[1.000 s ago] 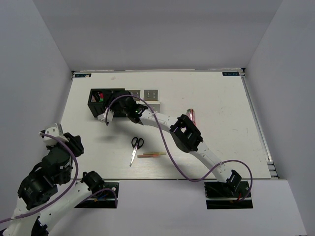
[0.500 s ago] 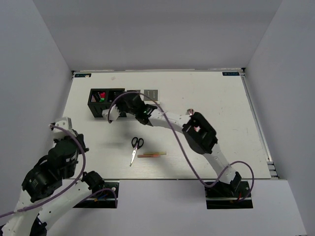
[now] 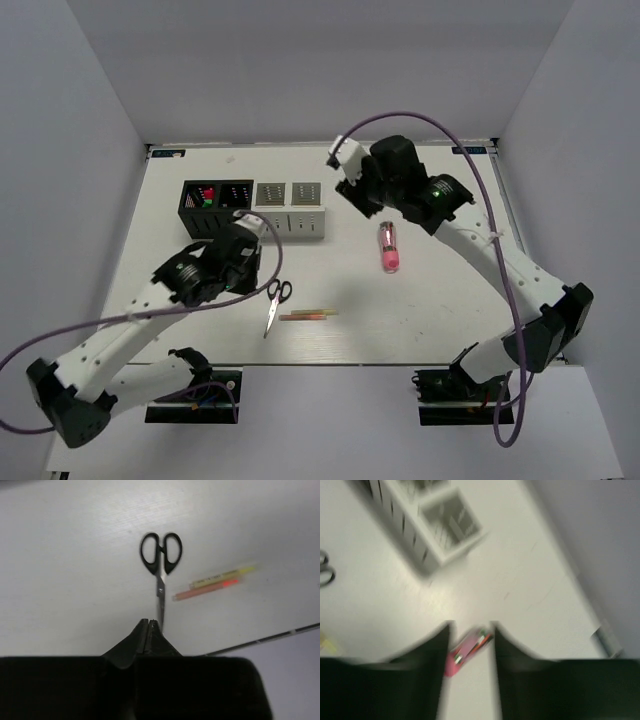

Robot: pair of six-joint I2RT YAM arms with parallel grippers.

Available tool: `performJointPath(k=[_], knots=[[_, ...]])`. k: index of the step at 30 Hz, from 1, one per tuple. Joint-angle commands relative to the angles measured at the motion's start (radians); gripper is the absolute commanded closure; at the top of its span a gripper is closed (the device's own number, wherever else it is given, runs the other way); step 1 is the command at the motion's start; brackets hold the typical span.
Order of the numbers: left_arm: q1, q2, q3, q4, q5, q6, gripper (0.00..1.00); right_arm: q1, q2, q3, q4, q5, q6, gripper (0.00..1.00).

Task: Sort the stationery into containers
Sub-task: Pick up the scissors from the center of the board.

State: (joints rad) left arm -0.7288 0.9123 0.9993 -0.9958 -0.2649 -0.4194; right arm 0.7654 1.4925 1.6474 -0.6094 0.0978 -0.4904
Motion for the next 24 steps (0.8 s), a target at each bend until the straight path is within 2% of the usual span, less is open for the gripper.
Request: performJointPath(k=[1,2,3,4,5,6,8,9,10,11,13,19,24], knots=[[0.003,0.101,-0.019,0.072,0.174,-0.005,1.0,-0.107,0.011,-0.135,-0.242,-0.065,0.214,0.4],[0.003,0.172,-0.021,0.083,0.177,-0.005,1.0,-0.132,0.012,-0.18,-0.259,-0.087,0.228,0.37],[0.005,0.193,-0.022,0.121,0.177,-0.015,1.0,-0.176,0.012,-0.195,-0.265,-0.152,0.265,0.48],[0.006,0.218,-0.024,0.137,0.205,-0.016,1.0,-0.213,0.003,-0.225,-0.26,-0.173,0.271,0.77],[0.012,0.282,-0.025,0.157,0.214,-0.016,0.97,-0.23,-0.003,-0.242,-0.251,-0.191,0.279,1.0],[0.015,0.302,-0.028,0.205,0.226,-0.021,0.92,-0.257,-0.006,-0.268,-0.245,-0.237,0.306,1.0],[0.048,0.385,-0.028,0.238,0.292,-0.019,0.85,-0.308,-0.037,-0.32,-0.181,-0.259,0.325,1.0],[0.052,0.404,-0.031,0.267,0.318,-0.009,0.78,-0.314,-0.047,-0.354,-0.168,-0.295,0.335,0.65],[0.074,0.433,-0.036,0.273,0.325,-0.004,0.76,-0.34,-0.046,-0.36,-0.147,-0.312,0.342,0.49],[0.083,0.445,-0.036,0.292,0.326,0.002,0.73,-0.347,-0.051,-0.366,-0.136,-0.323,0.349,0.45],[0.124,0.467,-0.057,0.325,0.319,0.014,0.62,-0.373,-0.074,-0.419,-0.087,-0.355,0.374,0.44],[0.235,0.464,-0.146,0.42,0.329,0.025,0.6,-0.403,-0.135,-0.508,-0.024,-0.405,0.374,0.44],[0.27,0.503,-0.191,0.488,0.332,0.042,0.58,-0.425,-0.167,-0.534,0.011,-0.424,0.375,0.44]])
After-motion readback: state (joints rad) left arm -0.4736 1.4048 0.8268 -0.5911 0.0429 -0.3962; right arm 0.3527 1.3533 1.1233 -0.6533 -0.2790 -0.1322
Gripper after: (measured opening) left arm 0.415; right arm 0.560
